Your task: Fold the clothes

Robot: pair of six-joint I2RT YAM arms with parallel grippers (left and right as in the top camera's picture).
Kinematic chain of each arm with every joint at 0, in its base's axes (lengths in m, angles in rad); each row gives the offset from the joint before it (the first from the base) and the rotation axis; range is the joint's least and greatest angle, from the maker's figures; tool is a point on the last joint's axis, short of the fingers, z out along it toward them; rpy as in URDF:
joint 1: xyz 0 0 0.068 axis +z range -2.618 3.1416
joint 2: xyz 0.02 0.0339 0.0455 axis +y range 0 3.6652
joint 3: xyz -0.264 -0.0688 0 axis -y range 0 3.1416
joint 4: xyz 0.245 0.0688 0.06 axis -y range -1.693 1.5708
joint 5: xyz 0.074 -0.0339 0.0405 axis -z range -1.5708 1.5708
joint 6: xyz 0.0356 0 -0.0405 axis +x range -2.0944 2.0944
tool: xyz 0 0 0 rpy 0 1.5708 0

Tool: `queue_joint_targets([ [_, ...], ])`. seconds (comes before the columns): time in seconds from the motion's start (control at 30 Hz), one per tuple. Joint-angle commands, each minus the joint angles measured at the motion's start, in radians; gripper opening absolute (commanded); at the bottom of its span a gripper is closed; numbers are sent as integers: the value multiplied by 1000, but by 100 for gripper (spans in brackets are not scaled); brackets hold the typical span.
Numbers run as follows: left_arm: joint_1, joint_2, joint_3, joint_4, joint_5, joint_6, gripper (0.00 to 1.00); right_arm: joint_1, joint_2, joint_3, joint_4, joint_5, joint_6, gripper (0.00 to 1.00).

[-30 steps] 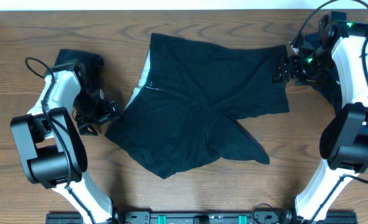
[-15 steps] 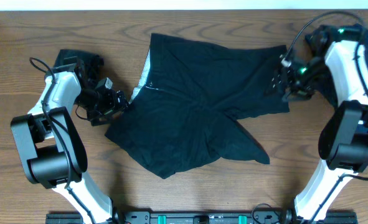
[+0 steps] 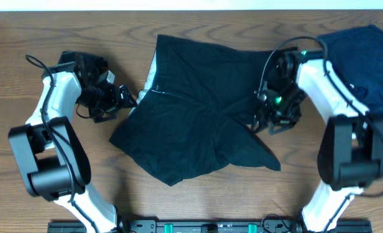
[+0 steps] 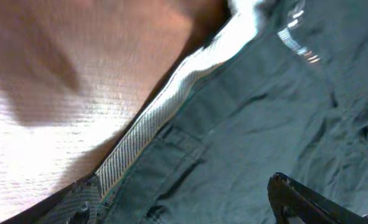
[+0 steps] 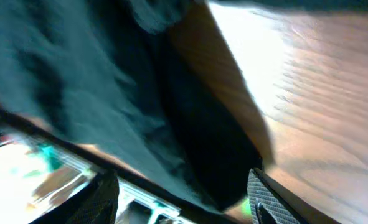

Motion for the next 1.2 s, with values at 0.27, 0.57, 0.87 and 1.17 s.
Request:
queue_joint_targets([
  [0.27,-1,-85,26,45,17,1,88,23,-240,-356,192,19,108,57],
  [0.57,-1,-85,26,48,17,1,88,22,-240,-412,212,-39,55,33],
  [0.87,-1,-85,26,48,17,1,88,18,-240,-409,246,95,128,1],
  [1.17,-1,-85,26,49,17,1,88,-64,-240,-157,139,117,141,1],
])
